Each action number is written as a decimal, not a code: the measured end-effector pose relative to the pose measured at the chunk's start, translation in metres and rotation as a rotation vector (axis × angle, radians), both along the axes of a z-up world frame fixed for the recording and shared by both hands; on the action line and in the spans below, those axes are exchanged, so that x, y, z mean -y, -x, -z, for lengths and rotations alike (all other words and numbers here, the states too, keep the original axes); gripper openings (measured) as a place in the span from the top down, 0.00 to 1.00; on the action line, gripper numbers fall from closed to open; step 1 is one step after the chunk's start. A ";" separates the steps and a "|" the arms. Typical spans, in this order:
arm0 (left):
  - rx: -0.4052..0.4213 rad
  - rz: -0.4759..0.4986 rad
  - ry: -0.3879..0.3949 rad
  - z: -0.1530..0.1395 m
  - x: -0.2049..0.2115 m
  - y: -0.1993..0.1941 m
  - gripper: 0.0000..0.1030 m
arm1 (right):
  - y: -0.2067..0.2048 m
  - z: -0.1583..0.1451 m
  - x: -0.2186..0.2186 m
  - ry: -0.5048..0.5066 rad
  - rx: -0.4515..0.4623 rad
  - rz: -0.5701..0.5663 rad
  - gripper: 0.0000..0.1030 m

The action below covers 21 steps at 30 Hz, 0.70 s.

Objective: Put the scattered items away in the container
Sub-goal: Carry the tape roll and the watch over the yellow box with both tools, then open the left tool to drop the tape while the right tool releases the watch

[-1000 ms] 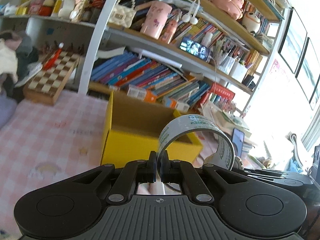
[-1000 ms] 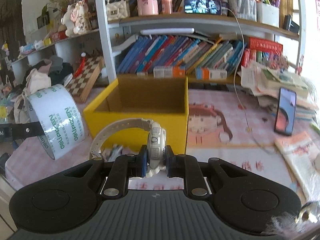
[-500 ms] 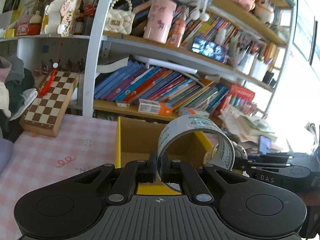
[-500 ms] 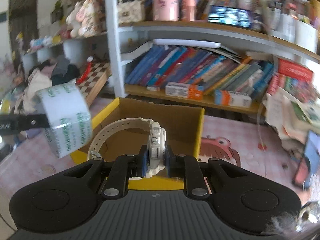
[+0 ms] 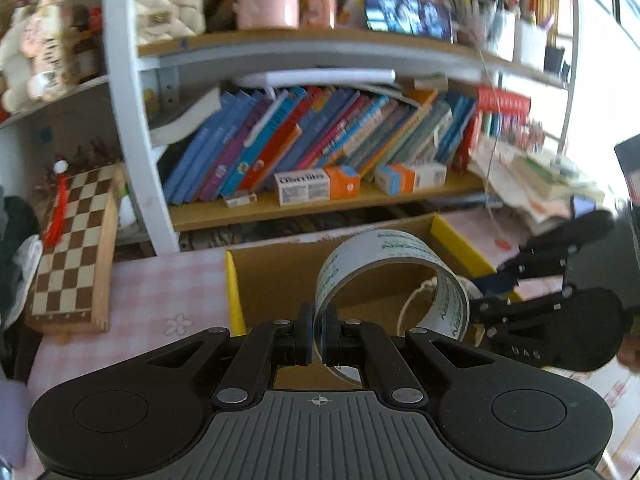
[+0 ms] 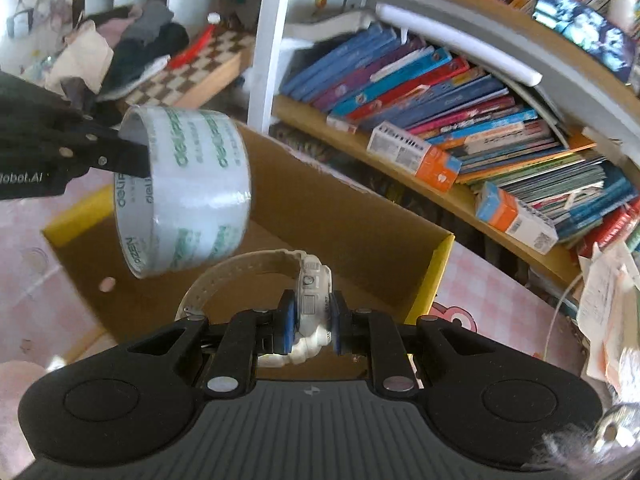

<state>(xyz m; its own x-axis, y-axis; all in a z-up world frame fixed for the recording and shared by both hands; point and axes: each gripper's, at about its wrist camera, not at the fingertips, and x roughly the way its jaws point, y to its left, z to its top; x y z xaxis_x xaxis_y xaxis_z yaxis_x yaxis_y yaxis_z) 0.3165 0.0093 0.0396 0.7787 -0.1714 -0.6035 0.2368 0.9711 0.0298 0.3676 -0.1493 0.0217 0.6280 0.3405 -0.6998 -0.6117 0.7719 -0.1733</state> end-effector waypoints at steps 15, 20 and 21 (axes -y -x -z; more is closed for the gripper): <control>-0.127 0.061 -0.202 0.030 0.024 -0.065 0.97 | -0.058 0.032 -0.025 0.173 -0.058 -0.134 0.84; -0.167 0.004 -0.246 0.039 0.021 -0.079 0.85 | -0.067 0.038 -0.033 0.203 -0.072 -0.153 0.84; -0.169 0.004 -0.243 0.040 0.020 -0.080 0.79 | -0.068 0.038 -0.034 0.206 -0.063 -0.152 0.74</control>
<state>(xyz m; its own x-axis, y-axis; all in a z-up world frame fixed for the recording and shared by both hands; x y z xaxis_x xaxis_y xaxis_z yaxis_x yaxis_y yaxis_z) 0.3961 -0.0103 -0.0006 0.6630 -0.0089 -0.7486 0.2621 0.9394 0.2209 0.4357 -0.1150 -0.0161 0.5331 0.2739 -0.8005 -0.7325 0.6228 -0.2748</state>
